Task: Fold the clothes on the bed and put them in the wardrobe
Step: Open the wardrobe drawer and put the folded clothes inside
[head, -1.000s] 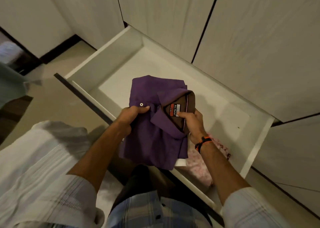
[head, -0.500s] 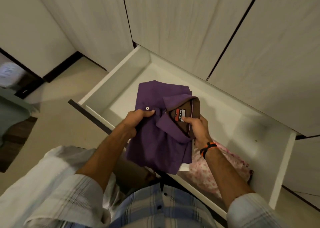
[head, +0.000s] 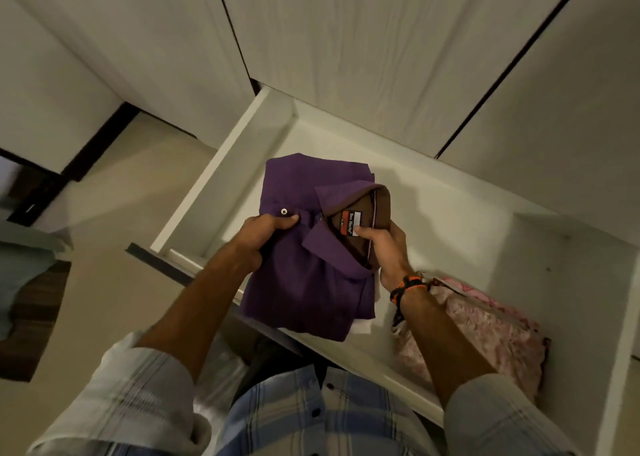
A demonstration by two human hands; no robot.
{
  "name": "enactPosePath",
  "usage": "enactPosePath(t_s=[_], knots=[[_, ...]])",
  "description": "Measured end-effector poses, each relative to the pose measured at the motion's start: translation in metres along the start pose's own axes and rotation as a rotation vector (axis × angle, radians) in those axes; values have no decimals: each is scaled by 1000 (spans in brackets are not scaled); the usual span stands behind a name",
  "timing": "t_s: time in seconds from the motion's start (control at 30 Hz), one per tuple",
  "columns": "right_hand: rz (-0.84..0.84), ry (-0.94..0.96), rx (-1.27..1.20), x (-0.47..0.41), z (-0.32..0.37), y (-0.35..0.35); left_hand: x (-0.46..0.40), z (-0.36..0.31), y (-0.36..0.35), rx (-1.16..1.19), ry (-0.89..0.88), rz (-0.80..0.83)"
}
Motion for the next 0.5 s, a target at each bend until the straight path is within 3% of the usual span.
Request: enactPosePath(t_s=[0.3, 0.5], knots=[[-172, -188, -121, -61, -32, -70, -105, -49, 36, -144, 124, 75], [-229, -242, -130, -103, -57, -108, -167, -63, 60, -177, 85, 39]])
Point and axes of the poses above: each hand's wrist, its own x-axis away from the middle knuckle, its own y-axis out of the back of the hand, z = x × y, the point moved 8 cm from there along -x, towards the middle knuckle, and after that the axes turned 11 degrees about x, right-handed, at the moved point
